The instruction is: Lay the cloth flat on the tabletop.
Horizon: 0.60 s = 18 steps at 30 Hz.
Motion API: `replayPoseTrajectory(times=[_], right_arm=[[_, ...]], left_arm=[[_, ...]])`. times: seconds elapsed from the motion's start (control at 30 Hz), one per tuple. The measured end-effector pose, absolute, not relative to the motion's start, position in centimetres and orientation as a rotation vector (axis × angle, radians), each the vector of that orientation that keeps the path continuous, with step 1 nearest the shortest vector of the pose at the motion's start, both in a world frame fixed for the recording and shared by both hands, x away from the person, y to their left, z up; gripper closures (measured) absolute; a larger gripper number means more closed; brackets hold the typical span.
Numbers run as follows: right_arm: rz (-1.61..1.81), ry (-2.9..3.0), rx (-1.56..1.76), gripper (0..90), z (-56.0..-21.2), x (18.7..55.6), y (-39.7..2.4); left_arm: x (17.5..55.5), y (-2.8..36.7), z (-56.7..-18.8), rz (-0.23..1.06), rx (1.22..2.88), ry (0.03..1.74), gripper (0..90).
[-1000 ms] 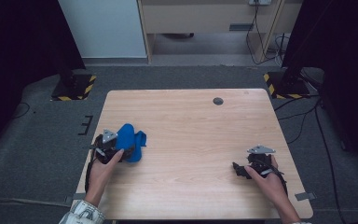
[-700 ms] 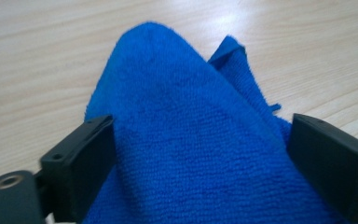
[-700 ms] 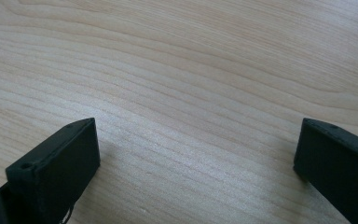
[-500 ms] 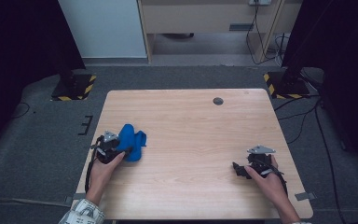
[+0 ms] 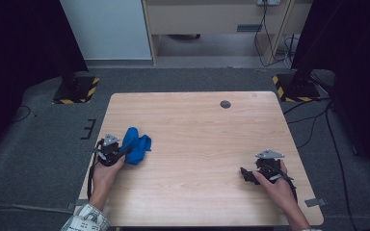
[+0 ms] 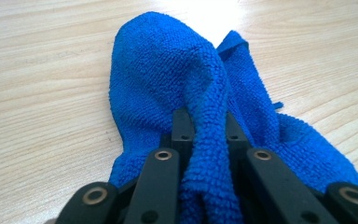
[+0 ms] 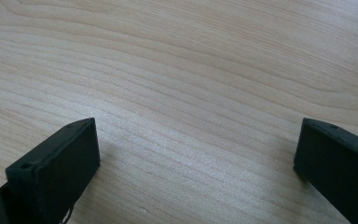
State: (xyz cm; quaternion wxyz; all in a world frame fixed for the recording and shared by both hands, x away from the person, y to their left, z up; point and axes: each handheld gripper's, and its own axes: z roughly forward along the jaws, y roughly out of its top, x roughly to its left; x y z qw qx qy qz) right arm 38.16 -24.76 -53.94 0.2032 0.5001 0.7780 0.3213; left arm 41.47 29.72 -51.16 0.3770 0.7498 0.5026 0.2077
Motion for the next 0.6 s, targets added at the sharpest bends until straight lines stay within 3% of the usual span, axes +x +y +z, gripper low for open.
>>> replayPoseTrajectory(times=[0.6], right_arm=[[0.897,2.171,1.397,0.5,-53.9,38.2,-24.8]], left_arm=[[41.2,27.0,-48.6,0.496,1.901,1.121,82.3]])
